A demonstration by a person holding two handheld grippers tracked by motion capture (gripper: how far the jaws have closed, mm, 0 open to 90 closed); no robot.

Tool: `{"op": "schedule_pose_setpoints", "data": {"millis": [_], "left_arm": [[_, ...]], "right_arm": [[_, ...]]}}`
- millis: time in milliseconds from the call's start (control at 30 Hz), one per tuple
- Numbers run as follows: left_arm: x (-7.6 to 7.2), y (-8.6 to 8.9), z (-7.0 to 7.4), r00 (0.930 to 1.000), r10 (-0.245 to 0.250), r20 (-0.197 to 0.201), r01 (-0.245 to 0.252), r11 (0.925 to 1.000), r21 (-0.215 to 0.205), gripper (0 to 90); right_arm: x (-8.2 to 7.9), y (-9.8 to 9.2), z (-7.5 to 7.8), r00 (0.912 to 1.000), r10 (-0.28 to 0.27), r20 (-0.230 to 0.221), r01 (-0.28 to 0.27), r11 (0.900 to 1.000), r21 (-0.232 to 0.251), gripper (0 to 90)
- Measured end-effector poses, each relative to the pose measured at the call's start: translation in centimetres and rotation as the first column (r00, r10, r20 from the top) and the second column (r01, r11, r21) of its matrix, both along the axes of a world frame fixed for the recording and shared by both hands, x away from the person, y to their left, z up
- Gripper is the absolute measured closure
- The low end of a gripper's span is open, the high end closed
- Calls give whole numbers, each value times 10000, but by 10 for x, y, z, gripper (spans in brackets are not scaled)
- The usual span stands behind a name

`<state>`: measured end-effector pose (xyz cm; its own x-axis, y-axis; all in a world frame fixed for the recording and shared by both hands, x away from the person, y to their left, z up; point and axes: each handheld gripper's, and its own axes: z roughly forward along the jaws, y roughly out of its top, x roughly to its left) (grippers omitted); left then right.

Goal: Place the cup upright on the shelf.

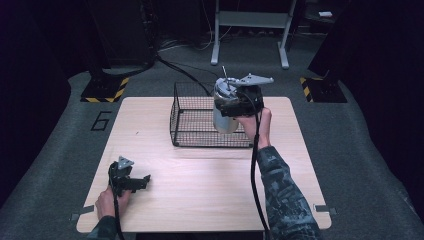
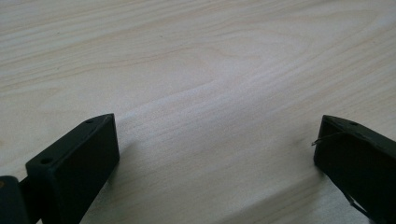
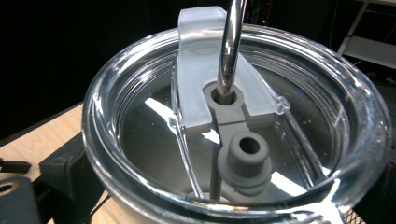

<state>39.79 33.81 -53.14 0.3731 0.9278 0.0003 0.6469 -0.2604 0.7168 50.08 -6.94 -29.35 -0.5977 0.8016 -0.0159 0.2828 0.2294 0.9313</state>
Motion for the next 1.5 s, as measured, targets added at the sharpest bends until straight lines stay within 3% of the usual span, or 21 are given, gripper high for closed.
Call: {"op": "schedule_pose_setpoints", "data": {"millis": [833,1500], "left_arm": [[0,-1,-1,9999,63,109,-63,10000,-13,1],[0,0,0,10000,-42,48,41,9999,116,1]], "right_arm": [[31,5,-5,9980,-618,-116,618,9981,20,37],[55,12,-20,9940,-1052,-312,1048,9944,-158,37]]}}
